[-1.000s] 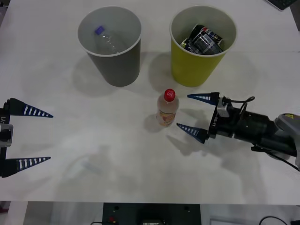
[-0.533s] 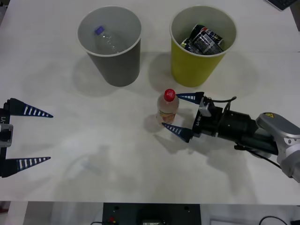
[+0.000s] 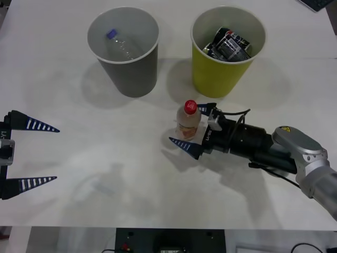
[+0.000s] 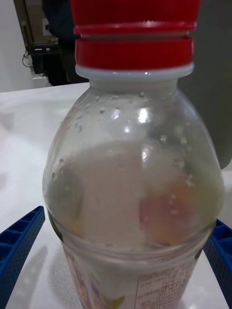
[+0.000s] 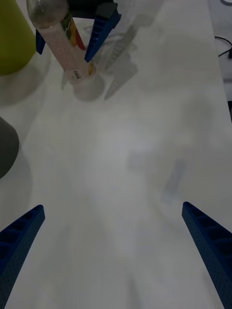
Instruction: Put the can into the green bin and the plastic bottle into the gray bin
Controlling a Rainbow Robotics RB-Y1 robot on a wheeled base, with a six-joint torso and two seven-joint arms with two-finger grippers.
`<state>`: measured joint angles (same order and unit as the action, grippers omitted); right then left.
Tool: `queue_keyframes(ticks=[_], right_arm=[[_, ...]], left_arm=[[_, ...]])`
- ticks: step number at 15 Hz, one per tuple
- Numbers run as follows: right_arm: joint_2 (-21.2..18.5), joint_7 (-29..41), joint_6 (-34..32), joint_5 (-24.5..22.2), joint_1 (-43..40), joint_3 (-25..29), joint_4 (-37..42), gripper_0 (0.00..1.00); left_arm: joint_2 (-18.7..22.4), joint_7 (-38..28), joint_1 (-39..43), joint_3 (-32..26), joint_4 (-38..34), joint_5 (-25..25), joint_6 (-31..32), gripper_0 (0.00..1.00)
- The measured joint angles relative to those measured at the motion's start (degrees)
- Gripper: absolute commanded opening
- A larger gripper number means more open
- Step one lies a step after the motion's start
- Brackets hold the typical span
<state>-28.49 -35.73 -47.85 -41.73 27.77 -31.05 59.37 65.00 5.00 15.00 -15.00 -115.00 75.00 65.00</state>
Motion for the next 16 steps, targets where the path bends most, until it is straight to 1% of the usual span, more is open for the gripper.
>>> queue_keyframes(ticks=[1,2,3,11,14,16], right_arm=[[0.0,-0.2,0.1,0.0,0.0,-0.1,0.0,0.62],[0.0,-0.5,0.0,-0.1,0.0,-0.1,0.0,0.21],[0.1,-0.7,0.0,-0.2,0.0,-0.1,0.0,0.00],[-0.2,-0.3,-0.2,-0.2,-0.1,-0.1,0.0,0.00],[-1.3,0.4,-0.9,-0.2,-0.1,-0.1,0.3,0.00],[-2.9,1.6,-1.3,-0.9,-0.1,-0.1,1.7,0.00]], left_arm=[[0.0,0.0,0.0,0.0,0.0,0.0,0.0,0.98],[0.0,0.0,0.0,0.0,0.0,0.0,0.0,0.98],[0.0,0.0,0.0,0.0,0.0,0.0,0.0,0.98],[0.0,0.0,0.0,0.0,0.0,0.0,0.0,0.98],[0.0,0.0,0.0,0.0,0.0,0.0,0.0,0.98],[0.0,0.0,0.0,0.0,0.0,0.0,0.0,0.98]])
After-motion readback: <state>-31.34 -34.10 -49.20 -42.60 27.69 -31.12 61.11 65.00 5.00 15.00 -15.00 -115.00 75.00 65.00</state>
